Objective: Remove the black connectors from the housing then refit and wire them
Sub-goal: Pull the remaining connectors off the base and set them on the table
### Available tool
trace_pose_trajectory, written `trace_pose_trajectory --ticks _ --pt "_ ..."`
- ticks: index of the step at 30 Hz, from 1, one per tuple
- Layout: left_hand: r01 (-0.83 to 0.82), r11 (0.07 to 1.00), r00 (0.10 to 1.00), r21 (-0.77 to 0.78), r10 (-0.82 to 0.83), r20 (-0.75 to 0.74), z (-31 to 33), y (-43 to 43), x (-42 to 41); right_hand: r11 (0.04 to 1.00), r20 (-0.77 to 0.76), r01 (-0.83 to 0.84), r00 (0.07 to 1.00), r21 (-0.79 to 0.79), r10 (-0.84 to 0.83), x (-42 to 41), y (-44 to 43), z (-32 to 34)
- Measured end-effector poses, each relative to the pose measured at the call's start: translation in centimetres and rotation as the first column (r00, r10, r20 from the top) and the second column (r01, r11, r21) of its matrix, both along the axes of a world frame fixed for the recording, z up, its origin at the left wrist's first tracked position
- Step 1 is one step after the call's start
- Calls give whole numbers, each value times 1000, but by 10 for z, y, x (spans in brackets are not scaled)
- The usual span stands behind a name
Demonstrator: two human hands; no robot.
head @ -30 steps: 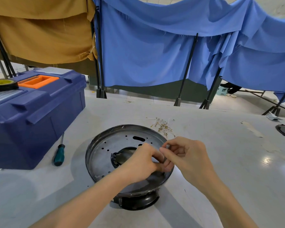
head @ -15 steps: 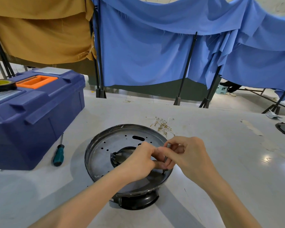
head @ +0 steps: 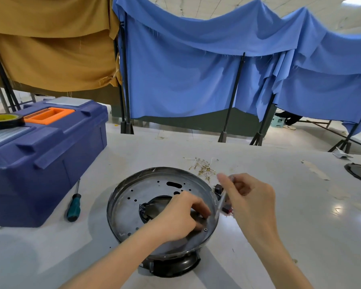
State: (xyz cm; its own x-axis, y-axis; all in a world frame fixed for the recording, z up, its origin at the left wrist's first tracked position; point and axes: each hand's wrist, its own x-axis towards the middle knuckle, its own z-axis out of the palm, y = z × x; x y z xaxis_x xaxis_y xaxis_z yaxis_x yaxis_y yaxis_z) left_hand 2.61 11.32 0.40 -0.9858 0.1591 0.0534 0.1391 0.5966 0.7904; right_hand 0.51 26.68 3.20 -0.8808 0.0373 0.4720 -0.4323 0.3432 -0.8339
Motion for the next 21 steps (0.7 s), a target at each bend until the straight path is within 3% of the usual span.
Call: trace_pose_trajectory --ticks 3,6,9,14,21 --pt "-1 1000 1000 -21 1 8 0 -1 0 987 -92 110 991 114 -100 -14 14 8" --pt "-9 997 1000 -80 7 -22 0 -2 -2 952 111 3 993 305 -38 -27 16 -4" --pt "-21 987 998 -160 11 -65 0 -3 -3 839 293 -99 953 534 -74 -28 7 -25" --pt "-19 981 998 -194 6 -65 0 -5 -4 860 455 -308 885 406 102 -29 -1 -30" --pt "-34 990 997 -134 24 -77 2 -11 -7 873 460 -296 883 387 95 -32 -4 -27"
